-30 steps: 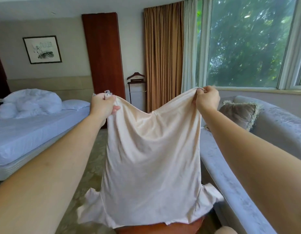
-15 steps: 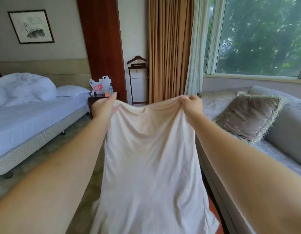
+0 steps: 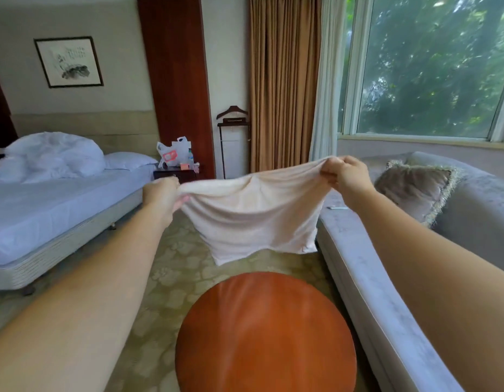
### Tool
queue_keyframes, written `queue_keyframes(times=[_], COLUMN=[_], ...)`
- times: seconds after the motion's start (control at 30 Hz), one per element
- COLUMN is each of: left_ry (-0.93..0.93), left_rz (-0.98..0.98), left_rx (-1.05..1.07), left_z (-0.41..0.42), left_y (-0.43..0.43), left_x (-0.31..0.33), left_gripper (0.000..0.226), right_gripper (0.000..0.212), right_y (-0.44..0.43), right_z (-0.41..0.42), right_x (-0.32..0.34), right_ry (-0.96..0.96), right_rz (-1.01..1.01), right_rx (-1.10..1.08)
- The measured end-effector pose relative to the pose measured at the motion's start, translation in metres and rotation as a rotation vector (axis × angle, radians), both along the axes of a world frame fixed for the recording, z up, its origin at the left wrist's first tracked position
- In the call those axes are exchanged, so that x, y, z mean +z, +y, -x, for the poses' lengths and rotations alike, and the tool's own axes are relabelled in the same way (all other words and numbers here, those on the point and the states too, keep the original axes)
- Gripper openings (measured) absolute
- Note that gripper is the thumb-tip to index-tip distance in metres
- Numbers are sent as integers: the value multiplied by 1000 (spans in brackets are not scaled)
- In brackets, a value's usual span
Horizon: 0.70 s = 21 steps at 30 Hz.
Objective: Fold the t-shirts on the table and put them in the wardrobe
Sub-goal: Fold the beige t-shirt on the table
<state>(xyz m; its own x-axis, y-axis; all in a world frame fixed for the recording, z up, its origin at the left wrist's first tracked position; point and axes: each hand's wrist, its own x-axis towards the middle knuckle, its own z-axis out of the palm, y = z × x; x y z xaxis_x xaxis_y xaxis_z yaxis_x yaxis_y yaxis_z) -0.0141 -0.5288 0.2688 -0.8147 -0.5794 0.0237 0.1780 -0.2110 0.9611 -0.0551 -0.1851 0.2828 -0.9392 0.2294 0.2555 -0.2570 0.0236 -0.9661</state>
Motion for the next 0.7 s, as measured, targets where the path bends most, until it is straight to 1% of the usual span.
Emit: queue_keyframes(times=[0.07,0.17,0.2,0.27,0.3,0.37,0.43,0.53,0.6,0.67,0.7], left_ry=[-123,-369,-431,-545,-599,-690,-751,-836,-917,-1081,-1170], left_rz=[71,215,259,346,385,438,475,516,561,699,806], left_rx=[-71,-219,-268,-348,-391,-484,-568,-708,-804,-938,-1005], left_z=[-21,-55,-67,-88,-98,-115,-128,-143,-149,-151,-150], left_y=[2,6,8,12,15,18,18,17,15,13,11], left_x=[-33,-81,-93,-116,-127,-146,-161,-180,-192,-202,-206], left_gripper=[16,11,10,11,11,11,15,24,24,25,31], right_gripper=[13,22,21,7,7,17,22,31,34,33,30], right_y=[12,29,34,43,46,51,55,60,58,59,61], right_z=[-24,-59,-69,-87,-95,-107,-116,-125,-129,-137,-139], right_x=[-32,-76,-89,-112,-123,-144,-159,-179,-195,-209,-214], right_ry=[-108,-236,-286,-426,-503,-629,-712,-803,-863,-969,-1026], right_rz=[-10,-59,-92,-232,-322,-485,-580,-698,-860,-990,-1024], right_rx=[52,101,130,247,313,429,494,525,469,446,490])
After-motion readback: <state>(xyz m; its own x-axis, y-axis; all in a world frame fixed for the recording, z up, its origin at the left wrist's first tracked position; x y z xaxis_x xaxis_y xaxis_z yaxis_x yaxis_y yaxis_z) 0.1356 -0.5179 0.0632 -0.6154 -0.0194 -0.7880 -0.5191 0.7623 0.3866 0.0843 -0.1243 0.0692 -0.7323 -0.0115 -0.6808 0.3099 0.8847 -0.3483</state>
